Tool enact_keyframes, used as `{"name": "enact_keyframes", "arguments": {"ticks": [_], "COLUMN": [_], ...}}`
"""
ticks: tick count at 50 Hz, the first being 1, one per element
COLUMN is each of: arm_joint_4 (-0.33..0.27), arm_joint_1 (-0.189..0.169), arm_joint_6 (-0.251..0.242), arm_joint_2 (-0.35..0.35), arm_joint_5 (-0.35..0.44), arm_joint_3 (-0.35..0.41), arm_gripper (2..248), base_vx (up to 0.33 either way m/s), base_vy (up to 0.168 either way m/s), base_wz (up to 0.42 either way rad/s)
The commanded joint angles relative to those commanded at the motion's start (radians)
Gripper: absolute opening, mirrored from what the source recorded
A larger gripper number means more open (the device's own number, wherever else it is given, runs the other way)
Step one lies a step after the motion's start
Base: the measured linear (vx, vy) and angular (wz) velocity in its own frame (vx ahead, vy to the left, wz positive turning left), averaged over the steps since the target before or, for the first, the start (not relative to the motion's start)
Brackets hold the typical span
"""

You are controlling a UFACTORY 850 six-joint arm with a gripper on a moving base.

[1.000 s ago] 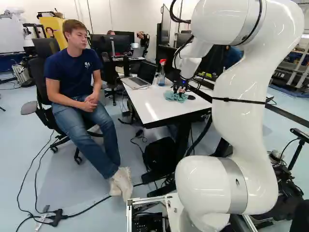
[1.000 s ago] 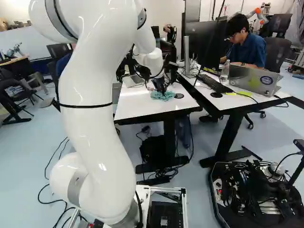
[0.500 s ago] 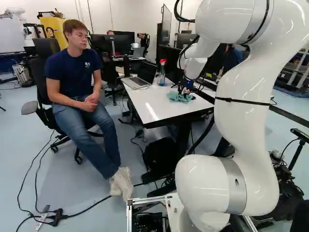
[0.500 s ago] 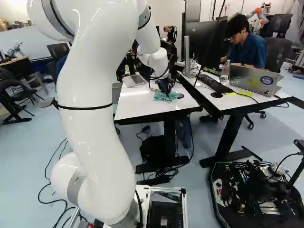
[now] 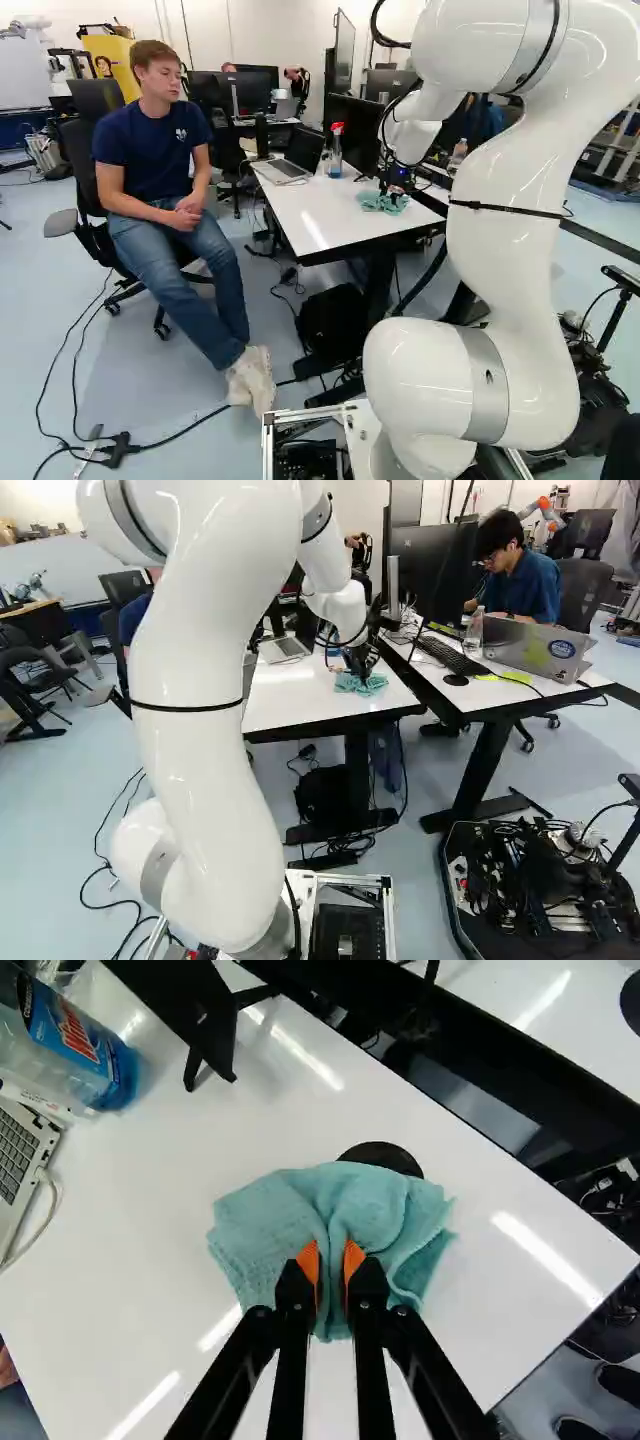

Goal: Clean the table with the green towel

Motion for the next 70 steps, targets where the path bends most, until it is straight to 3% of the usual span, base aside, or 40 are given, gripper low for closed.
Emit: {"name": "enact_keyframes", "arguments": {"ticks": [34,51,70], "arm_joint_4": [0.0,0.0,0.0], "arm_joint_1": [0.079,0.117,0.103], "arm_joint_6": [0.0,0.0,0.0], "arm_joint_2": [-0.092,-0.054,0.022], "arm_joint_5": [0.0,0.0,0.0], "arm_joint_3": [-0.122,-0.071,0.028], "arm_gripper": [48,48,48], "base_vx": [0.0,0.0,0.0], "base_vy": [0.0,0.0,0.0], "base_wz": [0.0,0.0,0.0]}}
